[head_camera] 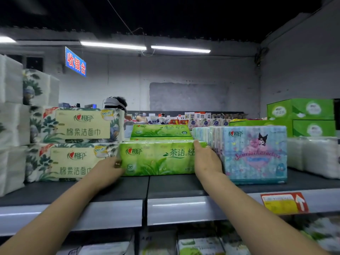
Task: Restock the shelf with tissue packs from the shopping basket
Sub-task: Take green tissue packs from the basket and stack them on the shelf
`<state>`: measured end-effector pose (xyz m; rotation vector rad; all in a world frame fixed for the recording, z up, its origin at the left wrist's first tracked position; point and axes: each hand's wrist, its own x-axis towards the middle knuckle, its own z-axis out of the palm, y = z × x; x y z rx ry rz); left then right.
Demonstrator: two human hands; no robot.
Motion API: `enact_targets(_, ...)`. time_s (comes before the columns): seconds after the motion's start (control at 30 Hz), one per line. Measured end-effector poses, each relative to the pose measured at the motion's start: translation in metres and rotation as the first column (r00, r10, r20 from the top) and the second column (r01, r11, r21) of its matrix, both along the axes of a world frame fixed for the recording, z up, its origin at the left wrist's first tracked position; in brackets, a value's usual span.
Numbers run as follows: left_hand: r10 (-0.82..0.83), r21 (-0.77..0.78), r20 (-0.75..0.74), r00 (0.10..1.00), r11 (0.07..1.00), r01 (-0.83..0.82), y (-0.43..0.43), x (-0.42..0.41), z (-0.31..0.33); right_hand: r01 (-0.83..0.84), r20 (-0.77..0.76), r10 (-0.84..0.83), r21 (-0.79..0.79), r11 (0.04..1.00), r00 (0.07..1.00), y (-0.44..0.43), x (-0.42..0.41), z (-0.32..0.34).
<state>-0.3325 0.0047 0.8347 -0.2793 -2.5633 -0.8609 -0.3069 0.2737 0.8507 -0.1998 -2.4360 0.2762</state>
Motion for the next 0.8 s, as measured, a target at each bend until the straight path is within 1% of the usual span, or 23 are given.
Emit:
enact_targets(0.03,0.012,-0.016,-0.015,1.000,1.000,-0.012,0.000,0.001,0.001,0.005,-0.003,-0.005,0.000,1.000,1.000,0.001,-0.002,0.000)
enact_targets(0.1,0.043,0.038,-0.062,0.997,0.998,-0.041,0.000,0.003,0.001,0.012,-0.034,-0.013,-0.036,0.999,0.999,0.001,-0.003,-0.003)
enact_targets(0.13,0.053,0.109,-0.090,0.994,0.993,-0.043,0.000,0.003,0.001,0.024,-0.056,-0.026,-0.050,0.998,0.998,-0.001,-0.001,-0.003)
enact_targets(0.17,0.057,0.211,-0.099,0.993,0.977,-0.035,0.000,0.004,0.001,0.041,-0.037,-0.042,-0.031,0.999,0.998,-0.004,-0.002,-0.003)
enact_targets(0.2,0.055,0.319,-0.109,0.992,0.947,-0.017,-0.001,0.004,0.001,0.055,-0.018,-0.055,0.010,0.998,0.998,-0.007,0.000,-0.001)
enact_targets(0.23,0.046,0.407,-0.106,0.993,0.914,0.001,0.000,0.006,0.002,0.064,-0.036,-0.063,0.036,0.997,0.997,-0.008,-0.001,-0.001)
enact_targets(0.3,-0.007,0.527,-0.105,0.994,0.847,0.062,0.001,0.009,0.003,0.064,-0.097,-0.058,0.064,0.996,0.994,-0.008,-0.001,0.000)
enact_targets(0.33,-0.043,0.569,-0.097,0.994,0.817,0.091,0.002,0.010,0.003,0.070,-0.085,-0.063,0.078,0.995,0.994,-0.008,-0.003,0.000)
enact_targets(0.4,-0.101,0.596,-0.071,0.992,0.794,0.123,0.002,0.011,0.003,0.078,-0.054,-0.076,0.032,0.996,0.996,-0.008,-0.001,-0.001)
enact_targets(0.47,-0.121,0.590,-0.045,0.992,0.797,0.125,0.002,0.010,0.003,0.070,-0.032,-0.069,0.022,0.997,0.997,-0.007,-0.001,-0.002)
enact_targets(0.67,-0.137,0.647,-0.033,0.990,0.752,0.126,0.002,0.007,0.003,0.044,-0.104,-0.047,-0.036,0.998,0.993,-0.006,-0.002,-0.003)
enact_targets(0.8,-0.095,0.664,-0.065,0.993,0.739,0.114,0.001,0.004,0.002,0.037,-0.132,-0.045,-0.062,0.997,0.990,-0.003,-0.003,-0.004)
